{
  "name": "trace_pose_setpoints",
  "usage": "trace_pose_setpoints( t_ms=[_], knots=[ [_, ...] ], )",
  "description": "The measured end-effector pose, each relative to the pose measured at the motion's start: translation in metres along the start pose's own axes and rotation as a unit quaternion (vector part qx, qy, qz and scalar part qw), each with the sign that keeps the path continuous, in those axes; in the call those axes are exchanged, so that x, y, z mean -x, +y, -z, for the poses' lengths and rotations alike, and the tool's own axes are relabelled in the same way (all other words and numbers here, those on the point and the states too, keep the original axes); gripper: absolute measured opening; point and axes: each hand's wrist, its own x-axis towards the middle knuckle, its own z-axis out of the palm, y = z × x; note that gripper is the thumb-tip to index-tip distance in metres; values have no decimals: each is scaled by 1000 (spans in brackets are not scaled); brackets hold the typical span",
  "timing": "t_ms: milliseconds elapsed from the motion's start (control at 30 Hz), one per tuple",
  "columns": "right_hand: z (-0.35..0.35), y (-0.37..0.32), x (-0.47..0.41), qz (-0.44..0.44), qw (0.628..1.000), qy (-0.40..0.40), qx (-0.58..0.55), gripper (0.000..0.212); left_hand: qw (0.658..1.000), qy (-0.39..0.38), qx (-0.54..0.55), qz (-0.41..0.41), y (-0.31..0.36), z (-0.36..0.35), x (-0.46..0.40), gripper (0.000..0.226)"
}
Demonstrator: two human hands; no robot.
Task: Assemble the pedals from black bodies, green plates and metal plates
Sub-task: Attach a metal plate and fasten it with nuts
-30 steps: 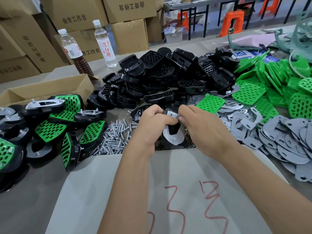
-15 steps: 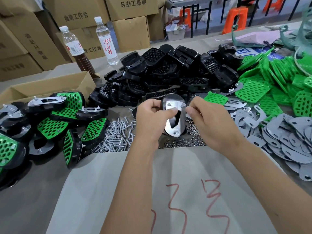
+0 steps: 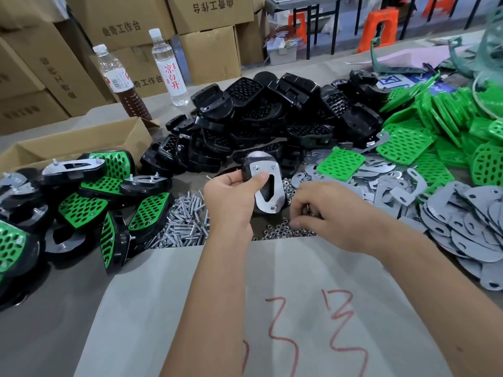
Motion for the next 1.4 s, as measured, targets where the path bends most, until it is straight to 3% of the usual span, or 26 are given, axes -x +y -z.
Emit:
trace_pose_setpoints(
  t_ms=[100, 200, 333, 433, 567, 733, 1000, 1267, 1400],
  knots=[
    [2, 0, 0, -5, 993, 94, -67, 20, 1000, 2, -11, 20, 0, 0, -2, 10],
    [3, 1, -1, -1, 969, 183, -166, 18, 998, -47, -14, 27, 2, 3, -4, 29],
    [3, 3, -3, 0, 927, 234, -293, 20, 996, -92, -11, 8, 1, 0, 1, 21],
    [2, 2, -4, -14, 913, 268, -306, 16, 996, -84, -5, -16, -1, -10, 8, 40],
    [2, -1, -3, -37, 899, 339, -274, 12, 989, -61, -38, -130, -8, -24, 17, 26],
    [4, 1, -3, -72, 876, 351, -323, 14, 952, -43, -112, -283, -12, -34, 28, 26],
    [3, -2, -8, -77, 799, 343, -488, 23, 942, -24, -118, -313, -17, -35, 28, 24],
    [4, -5, -5, -60, 809, 331, -481, 12, 956, -11, -91, -279, -19, -38, 28, 20],
    [4, -5, -3, -50, 838, 322, -438, 16, 955, -20, -93, -281, -20, -37, 27, 20]
  ],
)
